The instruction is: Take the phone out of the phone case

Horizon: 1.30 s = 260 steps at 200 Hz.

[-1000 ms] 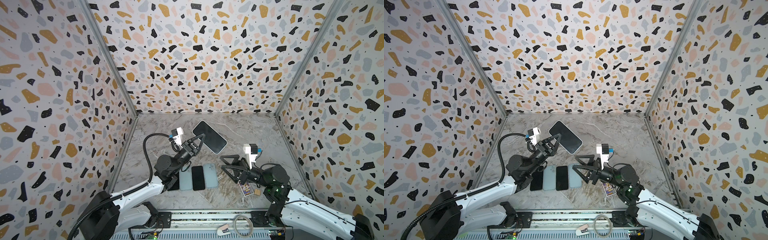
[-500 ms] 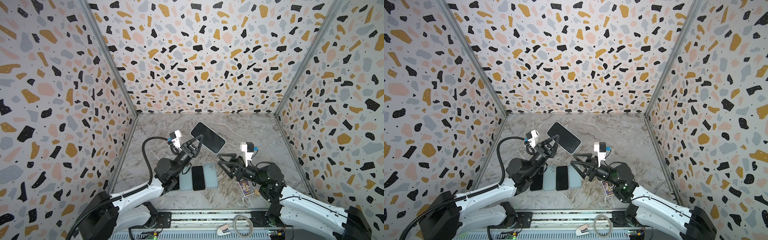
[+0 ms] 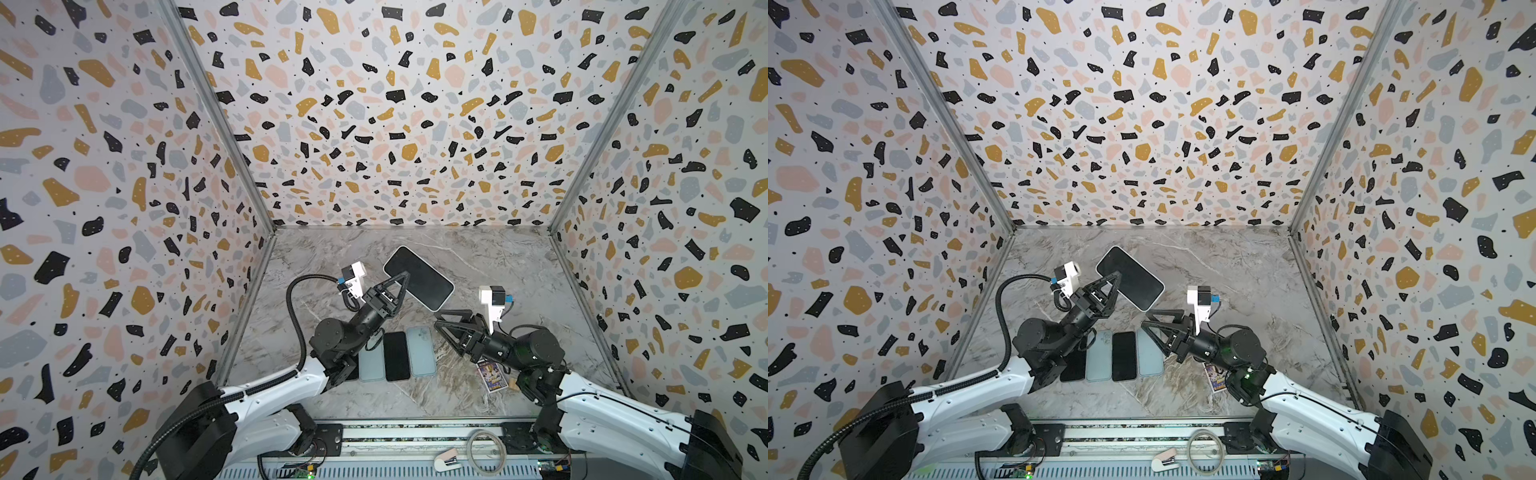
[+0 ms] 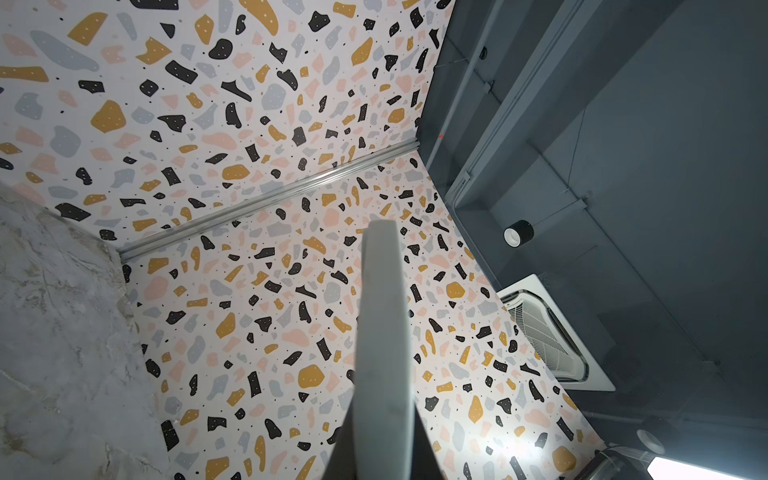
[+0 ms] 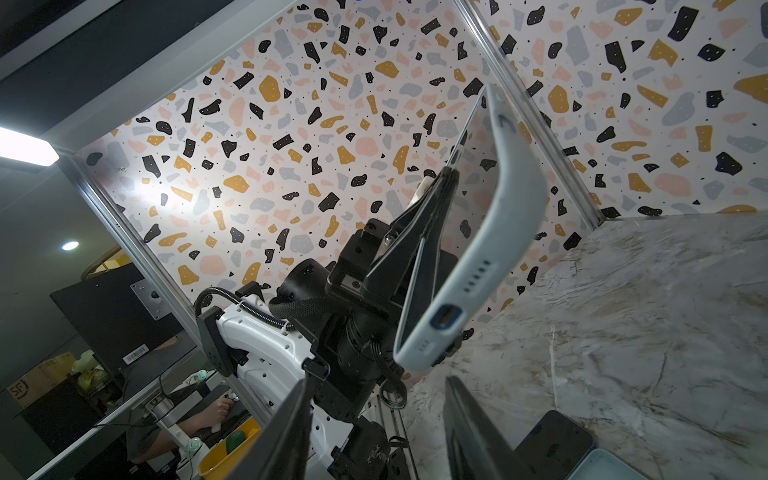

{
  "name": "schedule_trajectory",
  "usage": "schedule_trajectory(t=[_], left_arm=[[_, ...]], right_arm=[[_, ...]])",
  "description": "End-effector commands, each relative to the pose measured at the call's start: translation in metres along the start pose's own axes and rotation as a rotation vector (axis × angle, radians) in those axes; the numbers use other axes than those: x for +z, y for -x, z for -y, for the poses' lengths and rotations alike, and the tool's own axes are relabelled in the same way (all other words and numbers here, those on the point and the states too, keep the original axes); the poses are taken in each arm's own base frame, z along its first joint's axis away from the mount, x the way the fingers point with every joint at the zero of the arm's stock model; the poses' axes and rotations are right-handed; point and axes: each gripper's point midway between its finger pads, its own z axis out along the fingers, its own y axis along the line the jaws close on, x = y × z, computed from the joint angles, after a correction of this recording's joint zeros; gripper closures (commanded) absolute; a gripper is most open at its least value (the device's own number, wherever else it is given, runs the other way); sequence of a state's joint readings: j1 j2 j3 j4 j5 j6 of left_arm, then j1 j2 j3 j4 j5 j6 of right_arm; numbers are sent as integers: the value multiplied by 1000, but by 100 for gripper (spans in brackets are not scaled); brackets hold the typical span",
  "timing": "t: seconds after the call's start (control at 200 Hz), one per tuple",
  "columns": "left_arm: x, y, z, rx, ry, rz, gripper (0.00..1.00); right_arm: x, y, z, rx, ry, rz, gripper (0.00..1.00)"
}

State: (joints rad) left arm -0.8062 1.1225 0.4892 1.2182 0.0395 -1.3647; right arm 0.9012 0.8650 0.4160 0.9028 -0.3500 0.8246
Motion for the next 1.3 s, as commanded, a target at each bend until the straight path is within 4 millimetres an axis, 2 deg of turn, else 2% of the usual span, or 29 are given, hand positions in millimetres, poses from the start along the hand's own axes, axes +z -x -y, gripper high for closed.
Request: schedule_trajectory(t=[0.0, 0.501, 0.651, 0.921, 1.296], left_arm=[[-2, 3, 38, -13, -148, 17, 100], [-3, -6, 32, -29, -139, -4, 100], [-3, -5, 29, -29, -130, 3, 100], [-3, -4, 30, -36, -128, 2, 100], [3, -8, 23, -110, -80, -22, 100]], right_arm=[[2, 20, -14, -33, 43, 55, 53], [4, 23, -12, -25, 62, 51, 76], [3, 19, -12, -13, 77, 44, 79], [0, 17, -10, -24, 66, 41, 91], [-2, 2, -3, -127, 22, -48, 93]])
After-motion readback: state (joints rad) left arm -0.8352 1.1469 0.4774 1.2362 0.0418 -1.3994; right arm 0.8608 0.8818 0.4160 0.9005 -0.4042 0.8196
